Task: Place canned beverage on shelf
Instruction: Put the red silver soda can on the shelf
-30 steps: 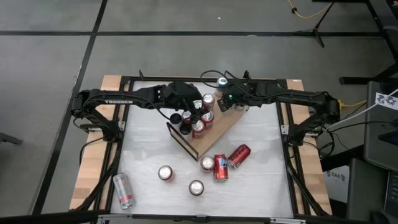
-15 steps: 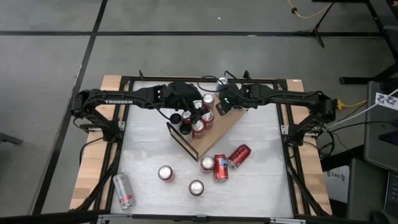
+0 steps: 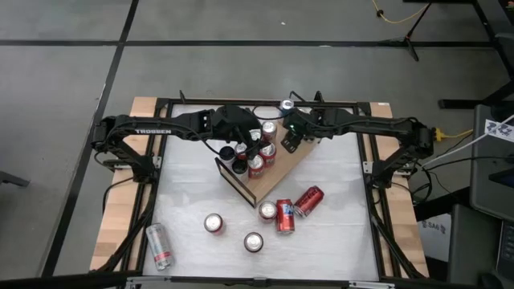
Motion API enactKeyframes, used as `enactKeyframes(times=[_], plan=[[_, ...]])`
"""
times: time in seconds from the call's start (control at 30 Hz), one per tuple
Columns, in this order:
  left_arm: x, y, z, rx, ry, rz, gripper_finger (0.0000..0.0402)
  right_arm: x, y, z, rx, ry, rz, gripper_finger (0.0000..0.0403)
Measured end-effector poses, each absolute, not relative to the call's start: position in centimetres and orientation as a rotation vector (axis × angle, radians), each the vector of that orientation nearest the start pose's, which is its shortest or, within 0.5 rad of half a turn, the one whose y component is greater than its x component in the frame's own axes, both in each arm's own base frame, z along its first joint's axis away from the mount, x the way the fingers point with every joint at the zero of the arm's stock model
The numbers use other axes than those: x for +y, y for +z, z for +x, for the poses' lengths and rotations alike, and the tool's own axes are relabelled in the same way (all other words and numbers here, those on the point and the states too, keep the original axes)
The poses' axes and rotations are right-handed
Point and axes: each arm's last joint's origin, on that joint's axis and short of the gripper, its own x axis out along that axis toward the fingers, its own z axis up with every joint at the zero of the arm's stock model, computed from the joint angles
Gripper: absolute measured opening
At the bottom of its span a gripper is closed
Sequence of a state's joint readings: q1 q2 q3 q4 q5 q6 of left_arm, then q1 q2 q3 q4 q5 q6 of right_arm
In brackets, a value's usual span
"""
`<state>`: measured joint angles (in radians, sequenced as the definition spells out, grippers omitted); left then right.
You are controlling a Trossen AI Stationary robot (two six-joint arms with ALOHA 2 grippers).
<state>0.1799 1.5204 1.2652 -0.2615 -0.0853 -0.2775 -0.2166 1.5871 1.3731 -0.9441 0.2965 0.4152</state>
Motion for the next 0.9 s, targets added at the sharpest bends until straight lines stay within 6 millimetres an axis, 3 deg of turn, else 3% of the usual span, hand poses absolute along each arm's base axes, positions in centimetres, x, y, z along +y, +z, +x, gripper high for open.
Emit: enactKeyframes(times=[0.43, 0.7, 0.9], plan=[[6.4, 31.6, 33.7, 0.479, 0.329, -0.294, 0.0354, -7.5, 28.7, 30.8, 1.105, -0.523, 0.129, 0.0259], [6.4, 31.6, 33.7, 0.479, 0.328, -0.295, 0.0354, -7.6, 28.8, 31.2, 1.074, -0.514, 0.103, 0.0260], [6.4, 31.6, 33.7, 0.479, 0.328, -0.295, 0.0354, -7.7, 30.6, 31.3, 1.038, -0.549, 0.087, 0.0259]])
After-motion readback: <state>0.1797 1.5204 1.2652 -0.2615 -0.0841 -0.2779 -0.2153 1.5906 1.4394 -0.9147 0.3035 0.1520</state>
